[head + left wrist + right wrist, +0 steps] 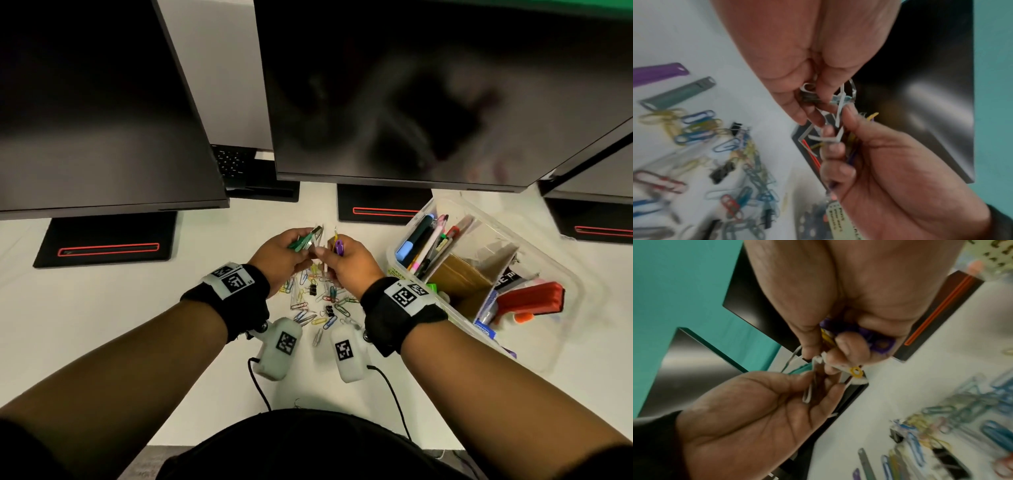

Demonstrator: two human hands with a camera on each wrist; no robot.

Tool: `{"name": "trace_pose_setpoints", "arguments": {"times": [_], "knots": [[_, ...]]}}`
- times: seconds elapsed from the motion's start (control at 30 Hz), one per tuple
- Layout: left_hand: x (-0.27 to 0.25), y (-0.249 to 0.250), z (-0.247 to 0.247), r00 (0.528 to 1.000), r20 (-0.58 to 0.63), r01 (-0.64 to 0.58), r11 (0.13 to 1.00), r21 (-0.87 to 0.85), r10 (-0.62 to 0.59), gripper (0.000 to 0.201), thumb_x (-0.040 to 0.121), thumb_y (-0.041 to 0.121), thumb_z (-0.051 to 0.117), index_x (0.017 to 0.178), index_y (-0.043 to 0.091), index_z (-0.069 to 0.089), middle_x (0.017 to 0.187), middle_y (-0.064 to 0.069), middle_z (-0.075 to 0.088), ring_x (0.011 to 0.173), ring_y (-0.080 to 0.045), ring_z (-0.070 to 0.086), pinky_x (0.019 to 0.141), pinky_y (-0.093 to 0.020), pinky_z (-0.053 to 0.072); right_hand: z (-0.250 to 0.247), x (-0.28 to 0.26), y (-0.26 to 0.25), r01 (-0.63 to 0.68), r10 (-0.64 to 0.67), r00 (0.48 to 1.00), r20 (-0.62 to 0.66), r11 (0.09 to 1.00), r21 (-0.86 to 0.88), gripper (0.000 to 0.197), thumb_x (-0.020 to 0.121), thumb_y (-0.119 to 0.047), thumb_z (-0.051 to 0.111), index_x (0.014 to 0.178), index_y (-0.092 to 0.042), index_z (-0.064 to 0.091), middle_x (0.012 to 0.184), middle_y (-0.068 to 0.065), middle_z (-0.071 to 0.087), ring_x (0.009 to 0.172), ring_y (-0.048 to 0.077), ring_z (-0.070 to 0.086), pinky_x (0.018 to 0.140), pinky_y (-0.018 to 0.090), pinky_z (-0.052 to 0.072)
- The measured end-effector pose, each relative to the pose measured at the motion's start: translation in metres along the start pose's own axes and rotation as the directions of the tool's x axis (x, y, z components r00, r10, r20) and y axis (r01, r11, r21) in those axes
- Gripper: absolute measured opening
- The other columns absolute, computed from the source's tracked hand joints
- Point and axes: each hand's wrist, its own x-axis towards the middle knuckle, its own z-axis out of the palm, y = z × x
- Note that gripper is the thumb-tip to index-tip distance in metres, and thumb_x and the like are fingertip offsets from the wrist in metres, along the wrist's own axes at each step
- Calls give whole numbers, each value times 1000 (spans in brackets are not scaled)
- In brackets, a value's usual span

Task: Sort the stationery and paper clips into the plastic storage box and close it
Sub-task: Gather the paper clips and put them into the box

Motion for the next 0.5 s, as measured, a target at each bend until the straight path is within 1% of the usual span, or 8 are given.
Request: {"name": "trace_pose_setpoints", "arguments": {"times": [0.07, 0.13, 0.17, 0.23, 0.3, 0.37, 0.43, 0.5], "knots": [[-3, 11, 10, 999, 17, -35, 999, 3, 35, 42, 94, -9, 39, 131, 8, 48, 115, -10, 55, 94, -16, 57, 92, -26, 47, -5, -2, -9, 62, -62, 996, -68, 998, 8, 25, 94, -23, 55, 72, -17, 44, 59, 4, 50, 50, 16, 47, 53, 27, 39], [-6, 24, 20, 997, 47, -64, 998, -22, 65, 42, 93, -9, 41, 130, 9, 49, 112, -8, 56, 95, -16, 57, 92, -27, 48, -15, -5, -17, 107, -107, 982, -154, 994, -5, 15, 93, -21, 55, 84, -11, 49, 64, 7, 52, 54, 18, 47, 59, 31, 42], [-7, 31, 27, 995, 67, -75, 997, -36, 77, 41, 93, -9, 41, 128, 9, 50, 108, -7, 57, 96, -16, 57, 91, -26, 49, -22, -7, -21, 125, -124, 974, -190, 992, -10, 12, 93, -20, 55, 91, -10, 50, 67, 6, 53, 56, 18, 49, 61, 32, 43], [-8, 43, 37, 989, 105, -99, 994, -39, 103, 39, 93, -9, 41, 126, 10, 51, 103, -3, 60, 93, -14, 59, 86, -22, 52, -34, -12, -27, 157, -159, 962, -222, 987, -27, 9, 93, -18, 56, 95, -13, 49, 69, -1, 55, 60, 16, 51, 62, 32, 45], [-8, 53, 53, 981, 147, -132, 991, 6, 129, 40, 93, -10, 41, 127, 8, 50, 107, -5, 59, 93, -13, 59, 81, -18, 54, -50, -20, -31, 171, -184, 954, -235, 982, -75, 9, 93, -17, 56, 98, -13, 50, 72, -1, 56, 61, 15, 52, 60, 30, 47], [-5, 60, 72, 971, 183, -176, 980, 96, 156, 41, 92, -11, 43, 126, 9, 51, 112, -6, 58, 99, -17, 58, 85, -23, 53, -68, -26, -32, 163, -187, 945, -268, 980, -109, 12, 93, -15, 55, 104, -9, 53, 76, 1, 58, 61, 13, 53, 58, 24, 45], [-3, 66, 96, 958, 226, -223, 955, 194, 177, 44, 89, -12, 45, 123, 15, 54, 113, -5, 59, 103, -17, 57, 90, -28, 51, -89, -33, -30, 143, -173, 929, -326, 983, -112, 15, 94, -14, 54, 107, -8, 55, 84, 3, 60, 68, 14, 56, 65, 25, 45], [1, 69, 125, 948, 261, -257, 924, 283, 184, 49, 88, -13, 44, 126, 15, 54, 113, -4, 59, 102, -17, 57, 93, -33, 50, -113, -38, -24, 109, -142, 906, -398, 989, -104, 17, 94, -12, 52, 110, -8, 56, 92, 3, 62, 79, 17, 58, 72, 23, 43]]}}
